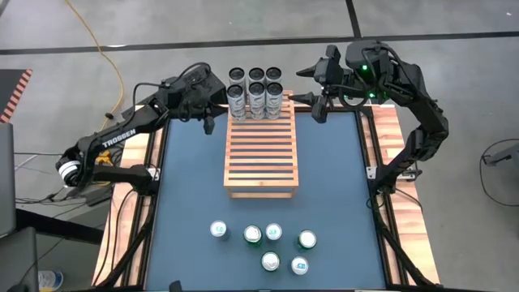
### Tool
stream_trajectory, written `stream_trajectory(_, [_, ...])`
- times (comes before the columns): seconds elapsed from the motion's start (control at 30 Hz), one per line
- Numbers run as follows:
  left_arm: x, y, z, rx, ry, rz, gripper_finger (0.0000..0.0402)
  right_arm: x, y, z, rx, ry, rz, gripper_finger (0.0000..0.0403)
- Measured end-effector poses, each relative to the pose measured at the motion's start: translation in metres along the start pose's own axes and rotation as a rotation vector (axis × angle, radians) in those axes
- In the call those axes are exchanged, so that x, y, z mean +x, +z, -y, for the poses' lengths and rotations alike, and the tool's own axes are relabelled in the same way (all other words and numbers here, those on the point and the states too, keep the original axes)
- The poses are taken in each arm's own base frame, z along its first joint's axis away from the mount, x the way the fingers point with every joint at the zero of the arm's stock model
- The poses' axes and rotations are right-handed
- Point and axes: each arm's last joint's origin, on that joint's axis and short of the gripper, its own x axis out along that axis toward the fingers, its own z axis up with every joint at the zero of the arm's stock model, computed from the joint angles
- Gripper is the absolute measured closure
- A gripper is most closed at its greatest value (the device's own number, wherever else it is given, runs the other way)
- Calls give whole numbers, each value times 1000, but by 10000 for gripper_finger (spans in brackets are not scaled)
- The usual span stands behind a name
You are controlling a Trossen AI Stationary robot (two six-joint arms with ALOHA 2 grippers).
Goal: Place canned beverage on shelf
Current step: Put the white blue soda can on the shelf aligned to the other white blue soda can
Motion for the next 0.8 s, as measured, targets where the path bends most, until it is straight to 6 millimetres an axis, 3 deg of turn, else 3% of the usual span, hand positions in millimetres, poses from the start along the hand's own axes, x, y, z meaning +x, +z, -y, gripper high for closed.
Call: stream_trajectory(0.8, [8,1,5,-12,-13,28,401,0,0,0,1,0,0,133])
